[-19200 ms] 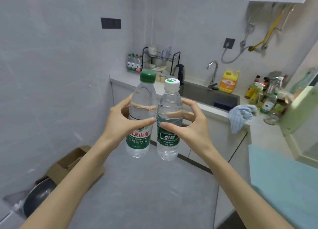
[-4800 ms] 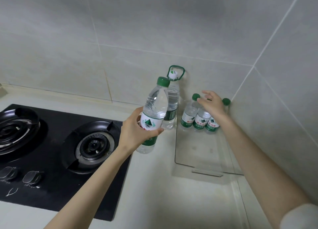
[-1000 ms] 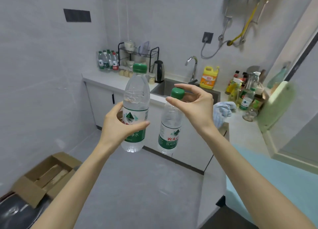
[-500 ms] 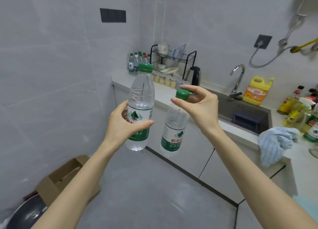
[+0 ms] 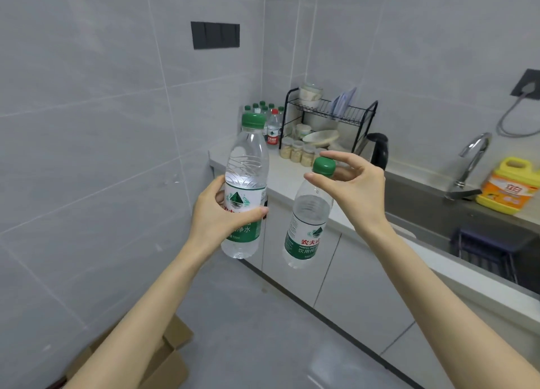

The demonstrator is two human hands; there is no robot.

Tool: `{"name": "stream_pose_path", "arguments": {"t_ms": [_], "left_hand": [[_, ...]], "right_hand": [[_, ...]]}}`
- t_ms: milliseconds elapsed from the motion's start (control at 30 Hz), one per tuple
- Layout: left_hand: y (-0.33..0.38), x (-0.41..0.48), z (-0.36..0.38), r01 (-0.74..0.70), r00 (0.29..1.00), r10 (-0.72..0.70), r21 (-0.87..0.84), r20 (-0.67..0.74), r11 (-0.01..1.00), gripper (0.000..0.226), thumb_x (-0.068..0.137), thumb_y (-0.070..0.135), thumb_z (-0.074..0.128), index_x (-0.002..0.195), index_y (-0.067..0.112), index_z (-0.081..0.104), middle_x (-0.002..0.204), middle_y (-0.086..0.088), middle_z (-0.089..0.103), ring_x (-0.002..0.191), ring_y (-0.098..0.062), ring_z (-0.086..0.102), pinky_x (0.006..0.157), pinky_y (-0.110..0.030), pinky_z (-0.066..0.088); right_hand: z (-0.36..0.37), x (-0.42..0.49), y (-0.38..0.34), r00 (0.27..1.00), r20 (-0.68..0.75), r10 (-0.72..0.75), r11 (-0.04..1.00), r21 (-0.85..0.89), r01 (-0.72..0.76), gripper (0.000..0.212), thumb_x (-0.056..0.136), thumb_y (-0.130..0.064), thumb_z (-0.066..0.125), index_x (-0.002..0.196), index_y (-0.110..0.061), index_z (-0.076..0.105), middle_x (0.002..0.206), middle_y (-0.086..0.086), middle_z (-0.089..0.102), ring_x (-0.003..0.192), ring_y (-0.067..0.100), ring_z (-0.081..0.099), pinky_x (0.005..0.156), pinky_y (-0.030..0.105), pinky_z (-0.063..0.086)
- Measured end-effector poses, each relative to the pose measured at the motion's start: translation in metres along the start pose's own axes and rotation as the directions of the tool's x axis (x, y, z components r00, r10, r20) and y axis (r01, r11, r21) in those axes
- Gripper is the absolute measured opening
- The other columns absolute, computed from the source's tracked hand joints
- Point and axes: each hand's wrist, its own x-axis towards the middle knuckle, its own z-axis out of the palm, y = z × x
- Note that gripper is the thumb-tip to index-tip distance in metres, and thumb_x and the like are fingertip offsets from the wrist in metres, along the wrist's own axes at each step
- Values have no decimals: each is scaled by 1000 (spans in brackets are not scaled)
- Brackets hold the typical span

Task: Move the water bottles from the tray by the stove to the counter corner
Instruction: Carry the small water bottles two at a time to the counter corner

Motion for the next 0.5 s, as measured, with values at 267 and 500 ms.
{"name": "stream_pose_path", "arguments": {"t_ms": [267,500], "left_hand": [[-45,112,3,34,999,-34,20,-40,999,58,56,15,92,100,37,61,96,15,73,88,0,69,75,-15,54],[-77,226,21,79,996,-77,44,-50,996,64,57,16,92,108,32,58,101,14,71,86,5,67,72,-11,53]], "right_hand": [[53,99,63,998,39,43,999,19,-44,41,65,-10,88,103,-14,73,88,3,77,83,13,74,79,28,59],[97,209,122,992,108,59,998,0,-60,43,63,-14,90,103,-17,73,86,-2,77,81,12,74,83,34,59]]}}
